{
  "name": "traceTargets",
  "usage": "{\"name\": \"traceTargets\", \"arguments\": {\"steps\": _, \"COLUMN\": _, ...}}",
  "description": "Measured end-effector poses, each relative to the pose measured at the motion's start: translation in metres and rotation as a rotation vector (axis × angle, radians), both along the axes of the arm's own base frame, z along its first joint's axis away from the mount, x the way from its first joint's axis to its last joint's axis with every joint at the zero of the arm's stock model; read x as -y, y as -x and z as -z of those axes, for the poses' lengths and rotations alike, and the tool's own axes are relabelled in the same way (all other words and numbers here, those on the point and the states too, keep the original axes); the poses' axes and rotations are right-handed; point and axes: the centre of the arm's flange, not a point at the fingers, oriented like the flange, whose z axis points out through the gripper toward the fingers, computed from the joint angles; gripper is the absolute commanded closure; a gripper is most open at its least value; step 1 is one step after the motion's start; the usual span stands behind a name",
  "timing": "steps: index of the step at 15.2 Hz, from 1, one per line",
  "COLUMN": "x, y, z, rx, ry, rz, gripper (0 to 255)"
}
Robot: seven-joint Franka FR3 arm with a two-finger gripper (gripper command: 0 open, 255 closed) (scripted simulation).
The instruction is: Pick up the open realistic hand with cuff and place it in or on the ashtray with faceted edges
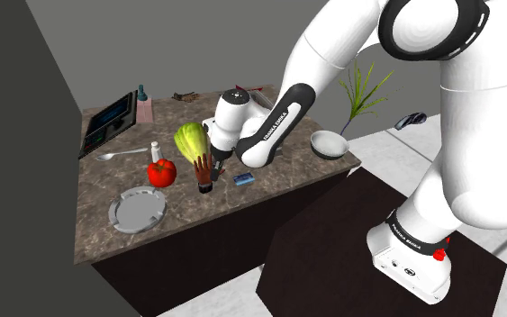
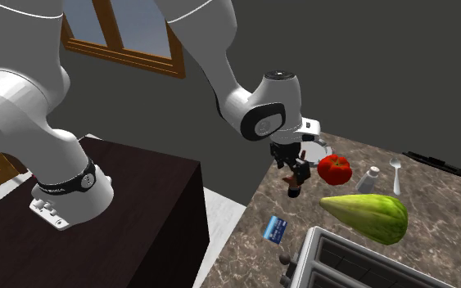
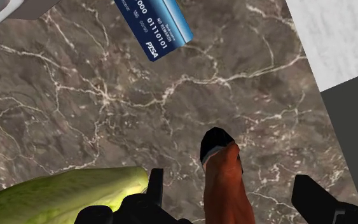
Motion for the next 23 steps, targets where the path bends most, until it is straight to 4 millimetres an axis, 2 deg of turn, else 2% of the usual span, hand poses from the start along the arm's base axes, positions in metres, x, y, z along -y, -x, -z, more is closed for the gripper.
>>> {"name": "traceTargets", "arguments": {"steps": 1, "x": 0.0, "y": 0.0, "z": 0.0, "rx": 0.0, "ry": 0.0, "rz": 0.0, "gripper": 255}}
{"name": "traceTargets", "arguments": {"steps": 11, "x": 0.0, "y": 0.0, "z": 0.0, "rx": 0.0, "ry": 0.0, "rz": 0.0, "gripper": 255}}
{"name": "traceTargets", "arguments": {"steps": 23, "x": 0.0, "y": 0.001, "z": -0.058, "rx": 0.0, "ry": 0.0, "rz": 0.0, "gripper": 255}}
